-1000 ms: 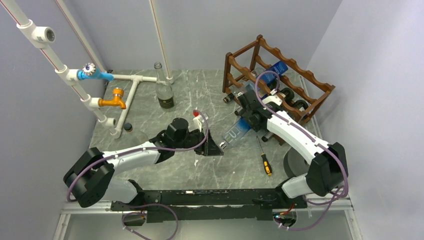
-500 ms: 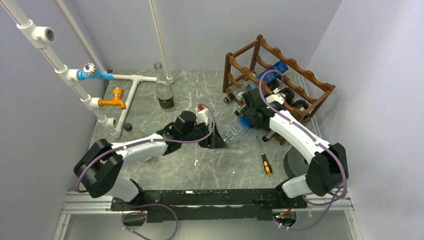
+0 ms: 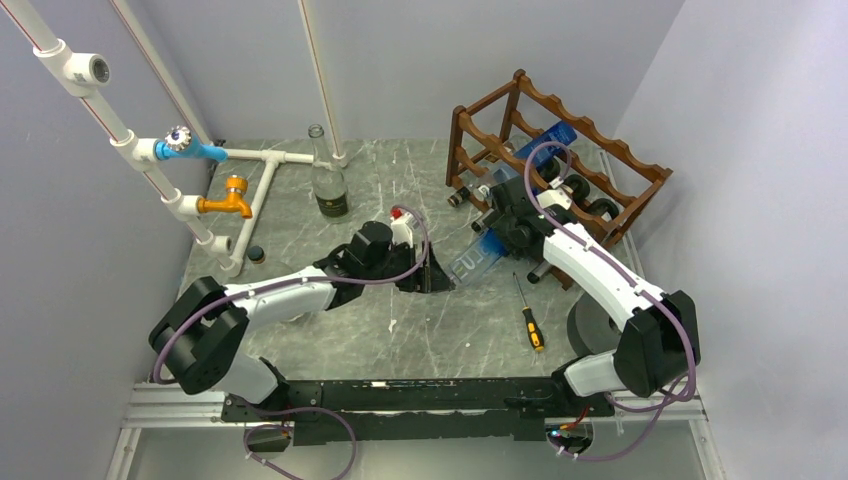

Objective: Put the wine bottle on the wine rack
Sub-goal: Place the wine bottle in the wine rack.

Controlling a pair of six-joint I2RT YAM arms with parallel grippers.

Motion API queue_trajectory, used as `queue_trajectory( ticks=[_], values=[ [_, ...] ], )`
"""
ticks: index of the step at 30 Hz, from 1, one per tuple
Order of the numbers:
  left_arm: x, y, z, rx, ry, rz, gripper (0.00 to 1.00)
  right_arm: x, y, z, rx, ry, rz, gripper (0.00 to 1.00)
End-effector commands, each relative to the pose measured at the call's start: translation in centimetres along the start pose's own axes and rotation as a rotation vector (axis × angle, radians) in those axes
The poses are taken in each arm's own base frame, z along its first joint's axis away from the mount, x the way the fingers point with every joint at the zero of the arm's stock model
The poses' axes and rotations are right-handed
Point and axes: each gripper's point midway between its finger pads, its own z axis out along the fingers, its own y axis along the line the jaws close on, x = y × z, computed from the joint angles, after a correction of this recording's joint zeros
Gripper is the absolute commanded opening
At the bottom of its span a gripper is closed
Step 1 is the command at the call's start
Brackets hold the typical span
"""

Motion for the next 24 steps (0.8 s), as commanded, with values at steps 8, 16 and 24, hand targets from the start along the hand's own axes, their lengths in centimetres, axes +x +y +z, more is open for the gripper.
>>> queue_trajectory(
  ticks=[8, 16, 24],
  values=[
    [-1.6, -3.3, 1.4, 0.185, -0.008, 0.03, 0.57, -3.1, 2.3, -0.9, -0.107, -0.066, 0.089, 0.0],
    [-2.1, -2.9, 1.5, 0.149, -0.01, 0.091, 0.45, -3.2, 2.9, -1.5, -0.145, -0.06, 0.043, 0.0],
    [-2.5, -3.0, 2.0, 0.143, 0.0, 0.105, 0.38, -3.2, 2.6, -1.6, -0.156, -0.065, 0.015, 0.0]
  ],
)
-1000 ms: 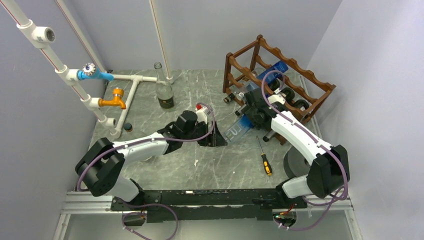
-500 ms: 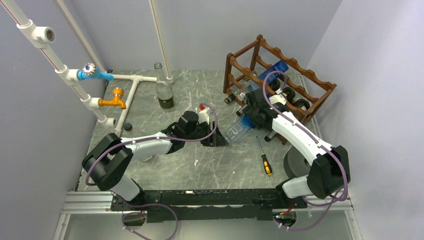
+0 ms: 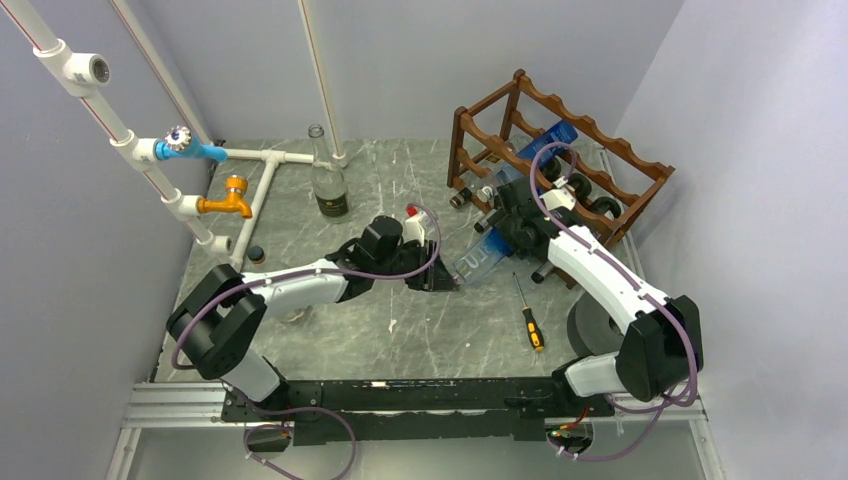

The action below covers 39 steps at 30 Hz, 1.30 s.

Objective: Put the wine bottle on the wine rack
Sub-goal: Place the wine bottle in the wine rack.

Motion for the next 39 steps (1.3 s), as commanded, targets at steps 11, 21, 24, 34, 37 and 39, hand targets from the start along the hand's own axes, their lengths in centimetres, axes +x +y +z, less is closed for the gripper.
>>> queue_trajectory(
  ticks=[11, 21, 24, 34, 37, 39],
  values=[
    [-3.0, -1.1, 0.6, 0.065, -0.086, 0.141, 0.62, -2.7, 3.7, -2.2, -0.16, -0.052, -0.001, 0.0],
    [-1.2, -0.7, 0.7, 0.107, -0.039, 0.184, 0.63, -2.7, 4.2, -2.3, -0.169, -0.041, 0.048, 0.0],
    [-0.7, -0.8, 0.8, 0.135, -0.012, 0.195, 0.62, -2.7, 4.6, -2.5, -0.185, -0.041, 0.068, 0.0],
    [-0.3, -0.9, 0.9, 0.153, 0.01, 0.204, 0.43, -2.9, 4.8, -2.3, -0.176, -0.046, 0.118, 0.0],
    [-0.2, -1.0, 1.0, 0.162, 0.012, 0.193, 0.27, -3.0, 4.8, -2.3, -0.179, -0.049, 0.119, 0.0],
    [-0.3, -0.7, 1.0, 0.137, 0.005, 0.179, 0.09, -2.9, 4.7, -2.2, -0.176, -0.049, 0.106, 0.01]
  ],
)
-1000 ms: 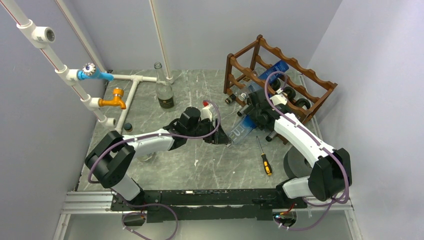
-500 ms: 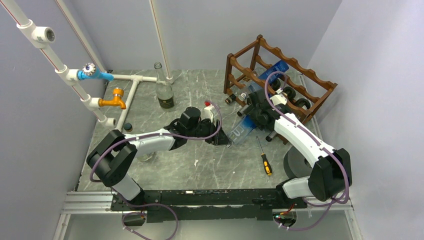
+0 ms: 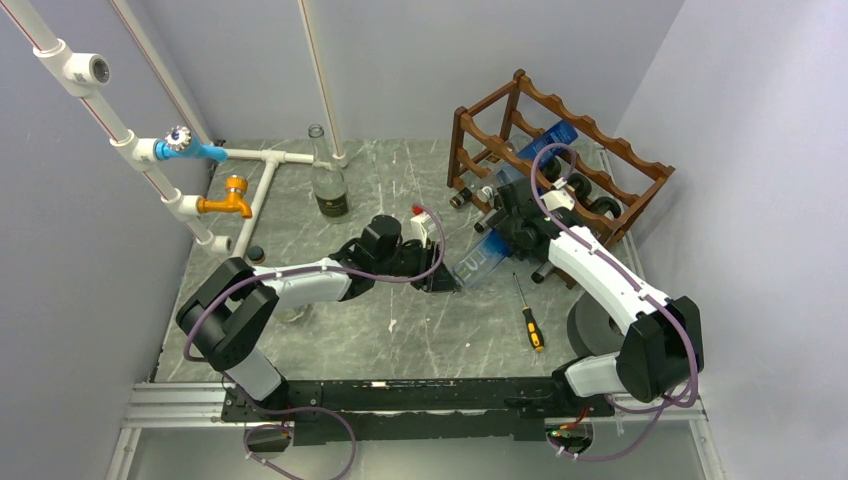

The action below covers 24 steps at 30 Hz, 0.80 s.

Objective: Put the wine bottle on the wine rack
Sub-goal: Place the wine bottle in the wine rack.

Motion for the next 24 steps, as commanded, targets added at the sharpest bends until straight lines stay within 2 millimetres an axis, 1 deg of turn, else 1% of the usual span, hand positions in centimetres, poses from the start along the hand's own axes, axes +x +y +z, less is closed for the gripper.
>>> queue_trajectory(
  ticks=[1, 2, 3, 8, 9, 10, 11, 13, 14, 21, 24],
  values=[
    [-0.8, -0.4, 0.2, 0.013, -0.017, 0.026, 0.04, -3.3, 4.7, -2.1, -0.169, -0.076, 0.091, 0.09],
    [-0.8, -0.3, 0.2, 0.0, -0.019, 0.024, 0.01, -3.2, 4.6, -2.1, -0.172, -0.077, 0.069, 0.18],
    [-1.0, -0.3, 0.1, -0.007, -0.022, 0.024, 0.0, -3.2, 4.5, -2.2, -0.179, -0.079, 0.044, 0.25],
    [-1.6, -0.6, 0.1, -0.014, -0.022, 0.008, 0.0, -2.8, 3.9, -2.3, -0.24, -0.098, -0.074, 0.51],
    [-1.7, -0.7, 0.1, -0.016, -0.021, 0.003, 0.0, -2.8, 3.8, -2.4, -0.252, -0.103, -0.101, 0.59],
    [-1.7, -0.8, 0.1, -0.015, -0.018, -0.003, 0.0, -2.8, 3.7, -2.6, -0.263, -0.107, -0.126, 0.72],
    [-1.7, -0.8, 0.0, -0.016, -0.016, -0.01, 0.0, -2.8, 3.5, -2.7, -0.268, -0.11, -0.151, 0.81],
    [-1.9, -1.0, 0.0, -0.018, -0.017, -0.02, 0.0, -2.9, 3.2, -3.0, -0.274, -0.121, -0.198, 0.94],
    [-2.0, -1.0, -0.1, -0.021, -0.018, -0.025, 0.0, -2.9, 3.2, -3.1, -0.281, -0.124, -0.227, 0.99],
    [-2.5, -1.3, -0.2, -0.036, -0.024, -0.059, 0.0, -2.7, 2.6, -4.2, -0.313, -0.115, -0.436, 1.0],
    [-2.9, -0.9, -0.4, -0.076, -0.036, -0.057, 0.0, -2.7, 2.0, -5.0, -0.309, -0.103, -0.531, 1.0]
  ],
)
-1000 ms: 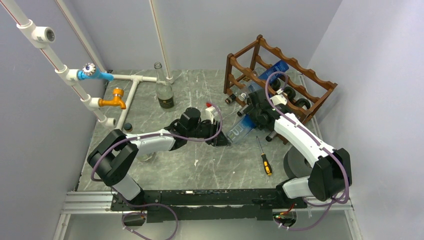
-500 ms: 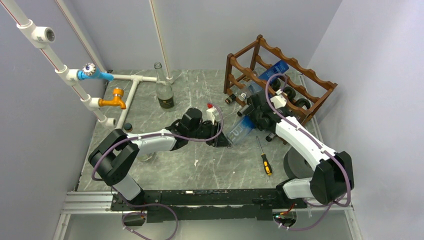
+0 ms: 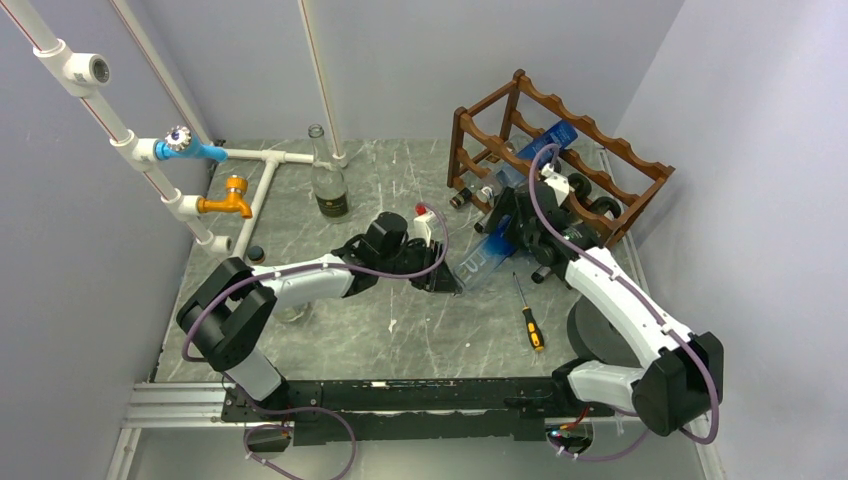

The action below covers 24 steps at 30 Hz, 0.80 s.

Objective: Put the wine bottle on the wine rack
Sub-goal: Place the wine bottle in the wine rack.

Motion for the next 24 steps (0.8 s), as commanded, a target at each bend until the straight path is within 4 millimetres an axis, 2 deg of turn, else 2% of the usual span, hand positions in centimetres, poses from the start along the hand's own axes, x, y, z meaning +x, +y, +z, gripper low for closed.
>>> queue_trajectory(
  ticks=[1, 4, 7, 10, 12, 14, 16, 19, 22, 24],
  values=[
    [-3.0, -1.0, -0.6, -0.036, -0.077, 0.001, 0.0, -2.2, 1.1, -2.4, -0.091, -0.045, -0.18, 1.0],
    [-3.0, -1.0, -0.5, -0.037, -0.07, -0.002, 0.0, -2.7, 1.1, -4.2, -0.14, -0.059, -0.304, 1.0],
    [-3.1, -1.1, -0.5, -0.034, -0.071, -0.015, 0.0, -4.8, 1.3, -6.4, -0.165, -0.133, -0.376, 0.99],
    [-3.3, -1.2, -0.5, -0.041, -0.07, -0.017, 0.0, -8.3, 1.3, -8.2, -0.124, -0.247, -0.398, 0.99],
    [-3.4, -1.1, -0.4, -0.047, -0.063, -0.018, 0.0, -11.0, 0.8, -8.6, -0.055, -0.324, -0.378, 0.99],
    [-3.4, -1.0, -0.3, -0.058, -0.054, -0.024, 0.0, -13.7, 1.3, -9.1, -0.032, -0.368, -0.361, 0.99],
    [-3.4, -0.9, -0.3, -0.062, -0.053, -0.026, 0.0, -15.5, 0.9, -8.2, 0.018, -0.393, -0.357, 0.99],
    [-3.4, -0.9, -0.3, -0.06, -0.055, -0.034, 0.0, -17.6, -0.9, -5.8, 0.052, -0.373, -0.306, 0.95],
    [-3.6, -1.1, -0.4, -0.059, -0.05, -0.029, 0.0, -18.4, -1.7, -4.4, 0.011, -0.339, -0.323, 0.95],
    [-3.6, -1.4, -0.3, -0.052, -0.044, -0.024, 0.0, -17.7, -1.5, -3.4, -0.044, -0.259, -0.35, 0.95]
  ],
)
